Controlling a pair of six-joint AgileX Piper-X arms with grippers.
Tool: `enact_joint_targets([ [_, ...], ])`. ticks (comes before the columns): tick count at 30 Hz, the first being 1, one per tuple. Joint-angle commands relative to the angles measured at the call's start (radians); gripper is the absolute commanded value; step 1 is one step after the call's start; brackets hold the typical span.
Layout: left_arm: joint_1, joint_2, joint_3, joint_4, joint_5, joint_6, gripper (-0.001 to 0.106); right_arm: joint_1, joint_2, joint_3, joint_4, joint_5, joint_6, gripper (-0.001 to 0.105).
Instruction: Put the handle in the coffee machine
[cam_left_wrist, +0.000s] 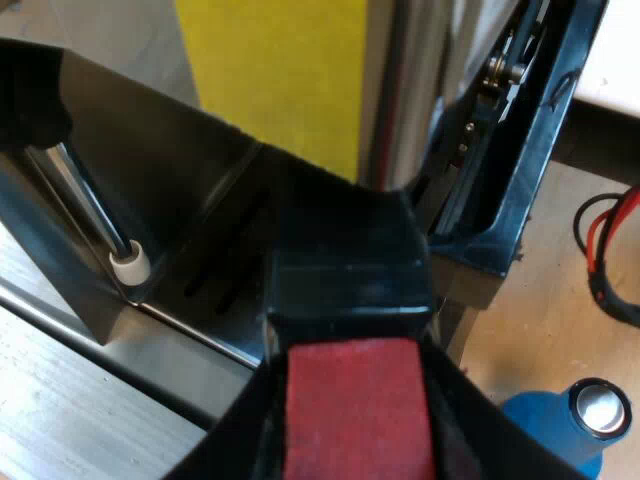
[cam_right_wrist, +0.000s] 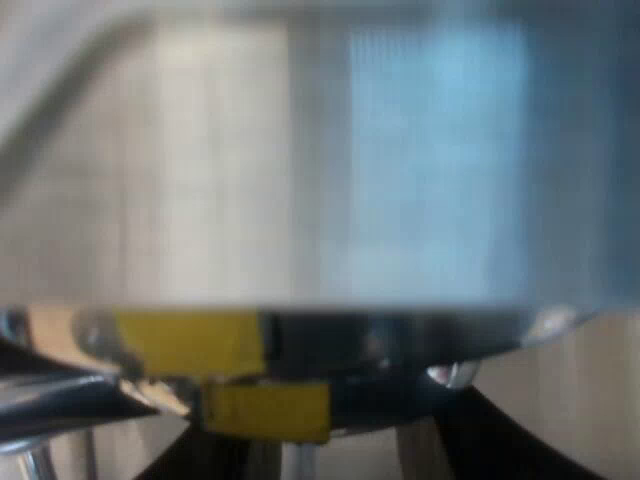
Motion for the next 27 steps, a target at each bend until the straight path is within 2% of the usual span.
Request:
enact_joint_targets([
  [1, 0.0, -0.033, -0.028, -0.011, 0.234, 0.006, 0.001, 0.0, -0.021, -0.012, -0.098, -0.012, -0.033, 0.031],
  [13, 0.0, -0.033, -0.028, -0.011, 0.195, 0.006, 0.001, 0.0, -0.021, -0.012, -0.12, -0.012, -0.033, 0.031],
  [17, 0.0, -0.033, -0.028, -0.011, 0.195, 0.025, 0.001, 0.0, -0.021, -0.012, -0.123, -0.012, -0.033, 0.031],
  [20, 0.0, -0.033, -0.028, -0.011, 0.195, 0.028, 0.011, 0.0, -0.021, -0.012, -0.145, -0.012, -0.033, 0.031],
  [21, 0.0, -0.033, -0.028, -0.011, 0.195, 0.028, 0.02, 0.0, -0.021, -0.012, -0.154, -0.012, -0.033, 0.031],
  [22, 0.0, -0.033, -0.028, -0.011, 0.195, 0.028, 0.023, 0.0, -0.021, -0.012, -0.155, -0.012, -0.033, 0.031],
  [24, 0.0, -0.033, -0.028, -0.011, 0.195, 0.028, 0.045, 0.0, -0.021, -0.012, -0.169, -0.012, -0.033, 0.031],
  [27, 0.0, -0.033, -0.028, -0.011, 0.195, 0.028, 0.059, 0.0, -0.021, -0.012, -0.173, -0.012, -0.033, 0.031],
])
